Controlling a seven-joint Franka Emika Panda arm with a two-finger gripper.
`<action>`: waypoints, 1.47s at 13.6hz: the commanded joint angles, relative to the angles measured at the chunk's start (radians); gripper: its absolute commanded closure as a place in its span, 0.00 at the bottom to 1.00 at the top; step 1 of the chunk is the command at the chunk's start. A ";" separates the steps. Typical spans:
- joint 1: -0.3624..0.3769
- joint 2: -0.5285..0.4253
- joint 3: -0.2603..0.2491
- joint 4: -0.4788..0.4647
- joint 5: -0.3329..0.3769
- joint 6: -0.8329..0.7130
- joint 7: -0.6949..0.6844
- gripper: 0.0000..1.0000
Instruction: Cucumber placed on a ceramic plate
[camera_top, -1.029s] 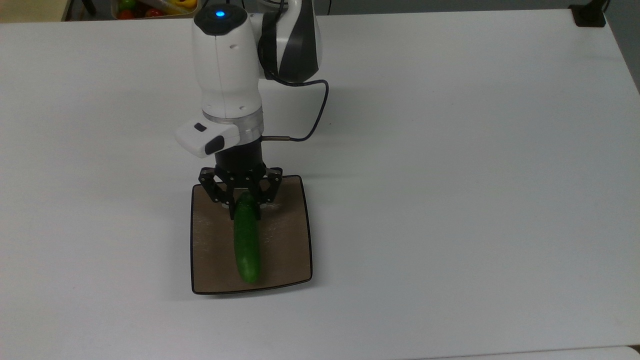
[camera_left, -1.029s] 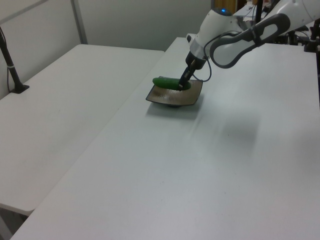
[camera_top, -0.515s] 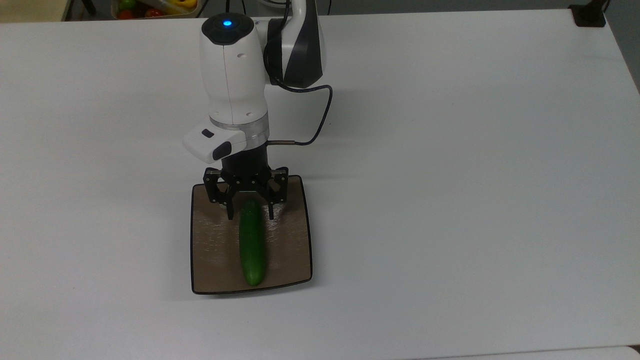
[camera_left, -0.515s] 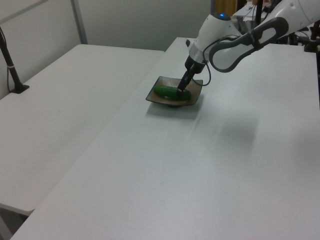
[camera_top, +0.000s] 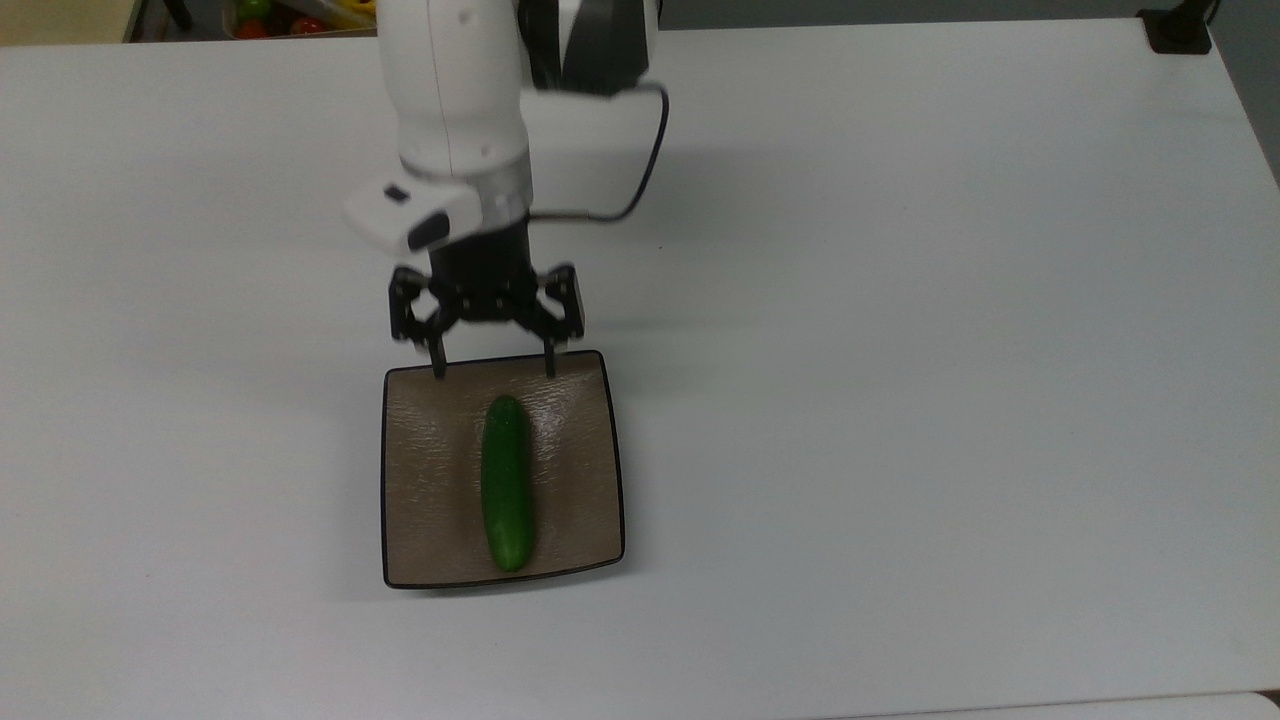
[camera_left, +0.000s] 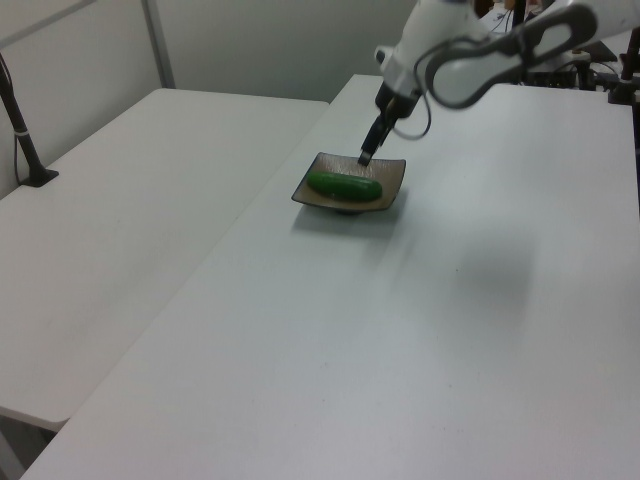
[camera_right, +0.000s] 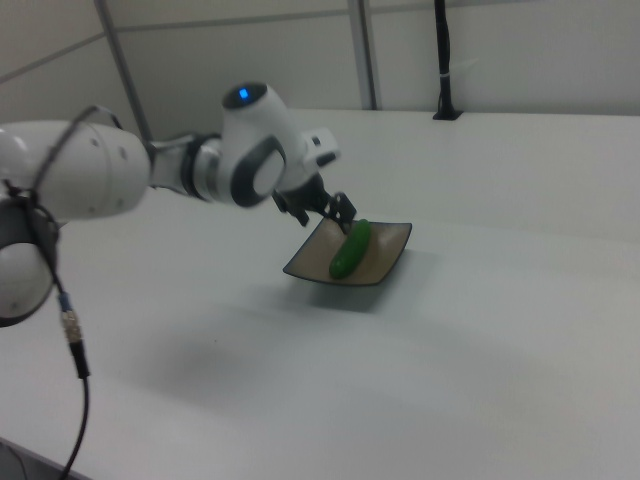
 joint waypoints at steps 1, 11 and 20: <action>0.004 -0.210 -0.004 -0.036 0.013 -0.280 -0.005 0.00; 0.039 -0.525 -0.065 -0.037 0.021 -0.894 -0.005 0.00; 0.095 -0.492 -0.125 -0.045 0.031 -0.744 -0.020 0.00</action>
